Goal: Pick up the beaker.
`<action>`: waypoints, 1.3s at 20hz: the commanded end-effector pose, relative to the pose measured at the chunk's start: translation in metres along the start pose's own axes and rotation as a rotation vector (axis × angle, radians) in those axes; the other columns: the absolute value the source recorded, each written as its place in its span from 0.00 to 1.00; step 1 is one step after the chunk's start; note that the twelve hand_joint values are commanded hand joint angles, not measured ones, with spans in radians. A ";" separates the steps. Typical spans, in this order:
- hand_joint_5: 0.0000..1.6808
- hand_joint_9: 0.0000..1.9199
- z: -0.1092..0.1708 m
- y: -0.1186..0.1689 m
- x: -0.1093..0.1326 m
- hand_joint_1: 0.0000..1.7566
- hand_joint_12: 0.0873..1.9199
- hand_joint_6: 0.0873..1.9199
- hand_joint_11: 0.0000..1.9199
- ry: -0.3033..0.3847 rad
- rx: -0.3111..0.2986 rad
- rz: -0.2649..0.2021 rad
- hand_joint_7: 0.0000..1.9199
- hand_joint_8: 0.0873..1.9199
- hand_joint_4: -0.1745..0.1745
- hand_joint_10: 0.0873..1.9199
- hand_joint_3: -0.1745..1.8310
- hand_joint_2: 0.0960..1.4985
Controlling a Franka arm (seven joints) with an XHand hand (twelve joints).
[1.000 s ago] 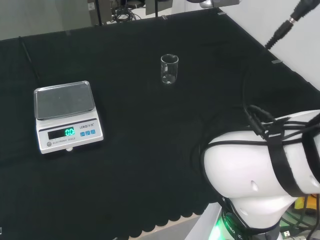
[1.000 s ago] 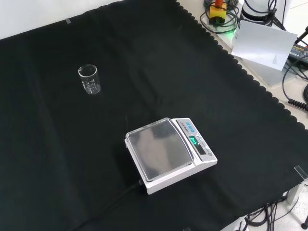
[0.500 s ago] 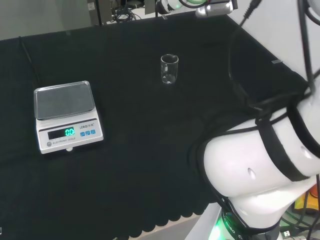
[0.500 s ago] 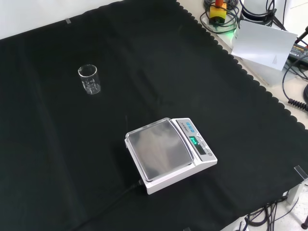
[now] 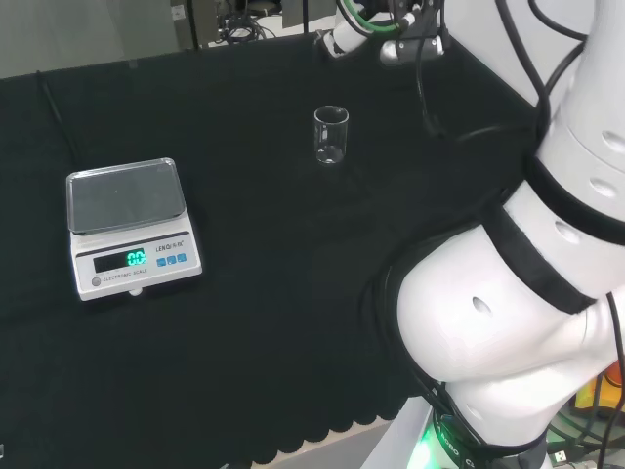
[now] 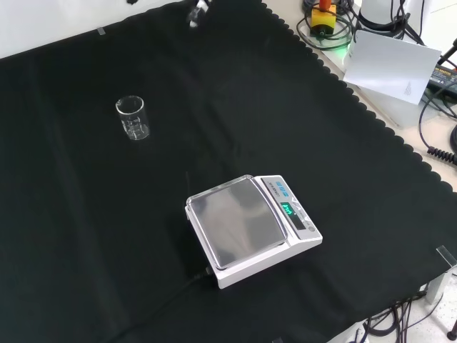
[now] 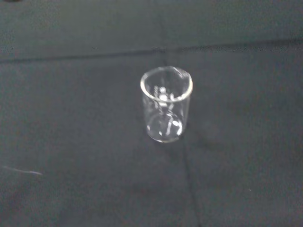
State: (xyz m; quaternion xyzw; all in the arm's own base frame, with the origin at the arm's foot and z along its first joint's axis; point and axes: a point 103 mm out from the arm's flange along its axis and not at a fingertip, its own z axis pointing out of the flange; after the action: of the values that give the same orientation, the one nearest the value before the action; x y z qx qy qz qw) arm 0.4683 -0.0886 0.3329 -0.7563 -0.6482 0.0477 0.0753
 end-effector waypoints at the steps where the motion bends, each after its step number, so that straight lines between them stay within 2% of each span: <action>1: 0.06 0.08 0.049 0.093 -0.039 0.34 0.74 0.00 0.00 0.030 0.003 0.020 0.02 0.31 0.46 0.40 0.24 0.43; 7: 0.06 0.07 0.077 0.140 -0.056 0.35 0.74 0.00 0.00 0.055 0.042 0.031 0.01 0.31 0.46 0.40 0.24 0.43; 13: 0.05 0.07 0.114 0.176 -0.050 0.35 0.74 0.00 0.00 0.062 0.086 0.012 0.00 0.31 0.47 0.40 0.24 0.43; 18: 0.03 0.05 0.133 0.177 -0.034 0.34 0.73 0.00 0.00 0.077 0.125 -0.014 0.00 0.28 0.50 0.41 0.24 0.42; 20: 0.01 0.04 0.134 0.172 -0.030 0.32 0.73 0.00 0.00 0.094 0.136 -0.016 0.00 0.26 0.53 0.41 0.23 0.41; 26: 0.00 0.03 0.134 0.154 -0.015 0.27 0.73 0.00 0.00 0.114 0.161 -0.069 0.00 0.24 0.58 0.42 0.22 0.39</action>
State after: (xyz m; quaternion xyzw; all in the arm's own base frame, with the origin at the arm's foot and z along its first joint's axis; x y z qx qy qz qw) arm 0.6061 -0.1377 0.1671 -0.7442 -0.6475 0.0624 0.1518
